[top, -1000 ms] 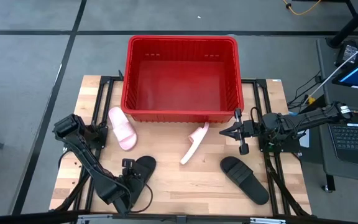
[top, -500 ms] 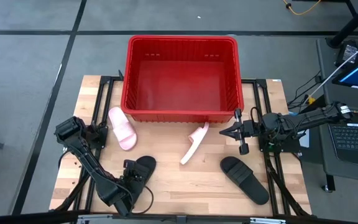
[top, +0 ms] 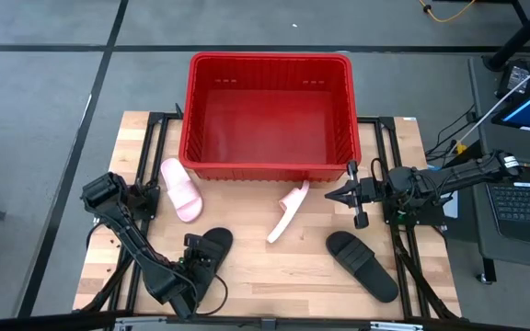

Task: Pick and place slides into bin
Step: Put the left black slide into the red bin

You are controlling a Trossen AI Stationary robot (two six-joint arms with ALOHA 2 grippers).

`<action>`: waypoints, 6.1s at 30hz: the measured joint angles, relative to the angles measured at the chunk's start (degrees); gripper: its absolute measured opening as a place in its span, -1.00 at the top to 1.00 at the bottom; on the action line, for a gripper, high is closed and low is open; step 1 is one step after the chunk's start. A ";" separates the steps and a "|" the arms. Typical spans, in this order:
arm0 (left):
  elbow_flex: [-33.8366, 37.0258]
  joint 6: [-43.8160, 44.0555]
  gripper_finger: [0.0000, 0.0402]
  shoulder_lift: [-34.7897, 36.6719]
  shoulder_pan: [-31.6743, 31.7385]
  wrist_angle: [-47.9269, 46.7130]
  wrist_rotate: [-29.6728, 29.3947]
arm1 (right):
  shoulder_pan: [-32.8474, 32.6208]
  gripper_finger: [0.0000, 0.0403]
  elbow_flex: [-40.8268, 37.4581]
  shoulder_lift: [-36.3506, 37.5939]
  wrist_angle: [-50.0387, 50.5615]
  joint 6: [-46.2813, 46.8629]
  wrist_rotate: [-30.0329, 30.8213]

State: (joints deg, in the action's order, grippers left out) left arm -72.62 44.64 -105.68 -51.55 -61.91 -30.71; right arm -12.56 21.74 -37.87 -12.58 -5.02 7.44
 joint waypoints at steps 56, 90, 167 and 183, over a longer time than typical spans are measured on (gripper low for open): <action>-32.98 -23.68 0.98 3.57 18.71 -28.09 -26.43 | 0.02 0.97 0.00 -0.01 0.24 -1.55 0.59; -32.98 -58.77 0.98 20.66 55.61 -17.85 -38.28 | 0.01 0.97 0.00 0.01 -2.33 -7.36 7.58; 18.44 -84.48 0.98 20.62 85.83 52.21 -11.53 | 12.83 0.97 0.00 0.09 -5.14 -17.75 12.98; 21.66 -82.76 0.98 20.62 85.83 54.66 -11.06 | 12.83 0.97 0.00 0.12 -5.14 -17.77 12.98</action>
State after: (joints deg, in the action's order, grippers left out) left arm -50.96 -38.12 -85.06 34.28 -7.25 -41.76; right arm 0.27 21.74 -37.76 -17.72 -22.79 20.43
